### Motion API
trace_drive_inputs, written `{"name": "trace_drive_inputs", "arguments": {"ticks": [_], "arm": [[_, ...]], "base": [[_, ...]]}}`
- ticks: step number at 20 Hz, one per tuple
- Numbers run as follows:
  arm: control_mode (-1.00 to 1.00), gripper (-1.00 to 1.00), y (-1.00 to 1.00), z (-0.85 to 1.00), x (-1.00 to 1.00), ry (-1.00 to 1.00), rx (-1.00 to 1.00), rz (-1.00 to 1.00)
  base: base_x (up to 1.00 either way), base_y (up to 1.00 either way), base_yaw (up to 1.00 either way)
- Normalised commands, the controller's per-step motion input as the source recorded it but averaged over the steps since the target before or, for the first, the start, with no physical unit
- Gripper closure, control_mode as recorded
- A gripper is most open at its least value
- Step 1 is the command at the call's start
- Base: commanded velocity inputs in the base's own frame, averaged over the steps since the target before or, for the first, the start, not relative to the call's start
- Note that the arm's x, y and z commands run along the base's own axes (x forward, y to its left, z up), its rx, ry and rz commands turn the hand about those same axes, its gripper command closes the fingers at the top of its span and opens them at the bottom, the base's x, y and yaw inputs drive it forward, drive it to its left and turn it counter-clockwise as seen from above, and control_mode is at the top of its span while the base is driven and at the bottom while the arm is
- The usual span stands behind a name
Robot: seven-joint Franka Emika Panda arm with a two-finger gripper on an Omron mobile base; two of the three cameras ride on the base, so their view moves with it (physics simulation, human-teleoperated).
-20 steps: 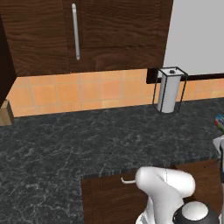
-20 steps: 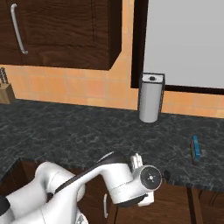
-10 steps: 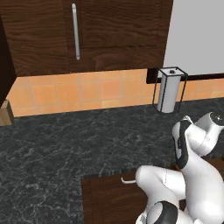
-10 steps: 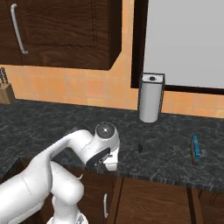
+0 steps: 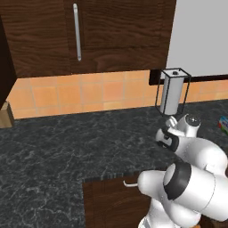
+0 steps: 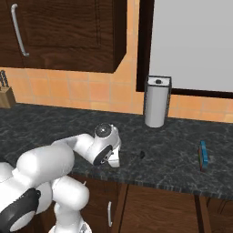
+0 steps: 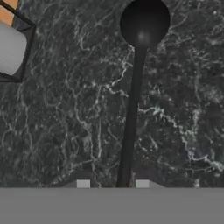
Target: Pick the ladle from the drawer and place it on the counter.
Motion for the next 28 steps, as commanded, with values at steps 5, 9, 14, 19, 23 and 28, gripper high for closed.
{"name": "trace_drive_inputs", "arguments": {"ticks": [5, 9, 14, 19, 23, 28], "arm": [[-1.0, -1.0, -0.11, 0.79, -0.27, 0.0, 0.12, -0.09], [-1.0, -1.0, -0.45, 1.0, -0.98, -0.02, 0.18, 0.0], [-1.0, -1.0, -0.69, 1.0, -1.0, 0.0, 0.18, 0.0], [-1.0, -1.0, -0.53, 1.0, -1.0, -0.04, 0.26, 0.0], [-1.0, -1.0, -0.34, 1.0, -0.71, -0.37, 0.2, -0.03], [-1.0, -1.0, -0.02, 0.0, 0.04, 0.03, 0.01, 0.0]], "base": [[0.0, 0.0, 0.0], [0.0, 0.0, 0.0], [0.0, 0.0, 0.0], [0.0, 0.0, 0.0], [0.0, 0.0, 0.0], [0.0, 0.0, 0.0]]}}
